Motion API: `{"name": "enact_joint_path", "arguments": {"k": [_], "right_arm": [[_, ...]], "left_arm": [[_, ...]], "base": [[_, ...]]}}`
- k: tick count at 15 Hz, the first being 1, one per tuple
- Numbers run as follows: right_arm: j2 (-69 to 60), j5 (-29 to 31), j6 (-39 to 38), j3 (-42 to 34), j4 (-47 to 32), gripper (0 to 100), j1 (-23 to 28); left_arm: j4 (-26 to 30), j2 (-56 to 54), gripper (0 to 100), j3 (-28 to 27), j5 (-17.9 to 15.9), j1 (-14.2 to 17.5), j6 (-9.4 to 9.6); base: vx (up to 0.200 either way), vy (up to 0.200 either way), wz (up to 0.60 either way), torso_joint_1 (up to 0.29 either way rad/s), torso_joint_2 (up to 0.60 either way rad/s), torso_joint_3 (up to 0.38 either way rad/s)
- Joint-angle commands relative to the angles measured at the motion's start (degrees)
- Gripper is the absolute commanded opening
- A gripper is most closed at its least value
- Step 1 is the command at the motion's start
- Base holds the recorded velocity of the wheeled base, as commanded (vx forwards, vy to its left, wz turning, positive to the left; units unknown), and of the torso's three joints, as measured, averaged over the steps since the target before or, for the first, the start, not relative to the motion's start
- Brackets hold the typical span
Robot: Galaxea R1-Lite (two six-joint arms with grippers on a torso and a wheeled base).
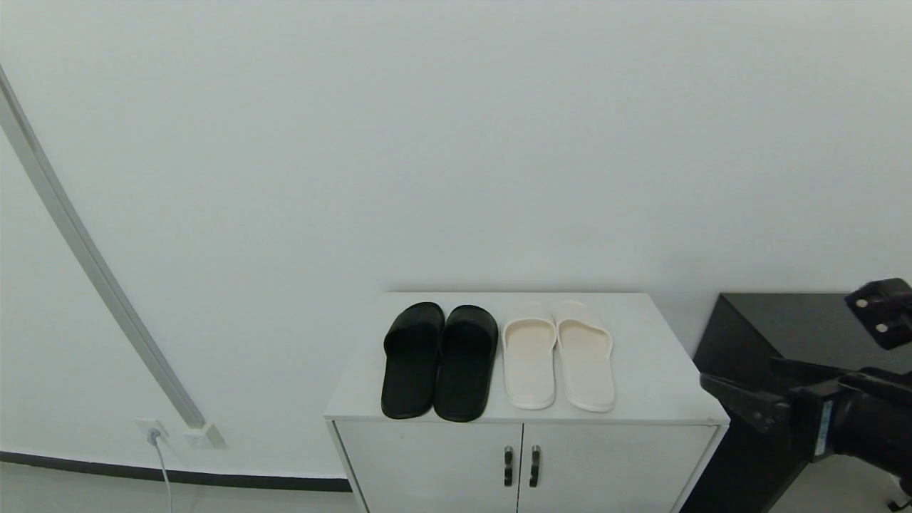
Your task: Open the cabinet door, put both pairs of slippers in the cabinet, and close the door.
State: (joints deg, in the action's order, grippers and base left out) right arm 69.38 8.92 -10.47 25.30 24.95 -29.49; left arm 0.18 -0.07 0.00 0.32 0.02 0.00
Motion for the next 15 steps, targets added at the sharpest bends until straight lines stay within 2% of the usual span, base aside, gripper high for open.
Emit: {"name": "enact_joint_path", "arguments": {"k": [1, 5, 8, 10, 15], "right_arm": [[9.37, 4.17, -3.24, 4.06, 0.36, 100, -5.93], [21.5, 11.73, -6.32, 8.72, 5.72, 100, -10.85], [32.14, 16.56, -6.23, 12.15, 14.86, 100, -12.61], [39.78, 22.19, -5.96, 17.07, 19.96, 100, -12.96], [49.19, 25.71, -6.05, 25.77, 20.4, 100, -13.14]], "left_arm": [[-0.01, 0.07, 0, 0.0, 0.03, 0.06, 0.0], [-0.01, 0.07, 0, 0.0, 0.03, 0.06, 0.0], [-0.01, 0.07, 0, 0.0, 0.03, 0.06, 0.0], [-0.01, 0.07, 0, 0.0, 0.03, 0.06, 0.0], [-0.01, 0.07, 0, 0.0, 0.03, 0.06, 0.09]], "base": [[0.0, 0.0, 0.0, 0.0, 0.0, 0.0], [0.0, 0.0, 0.0, 0.0, 0.0, 0.0], [0.0, 0.0, 0.0, 0.0, 0.0, 0.0], [0.0, 0.0, 0.0, 0.0, 0.0, 0.0], [0.0, 0.0, 0.0, 0.0, 0.0, 0.0]]}}
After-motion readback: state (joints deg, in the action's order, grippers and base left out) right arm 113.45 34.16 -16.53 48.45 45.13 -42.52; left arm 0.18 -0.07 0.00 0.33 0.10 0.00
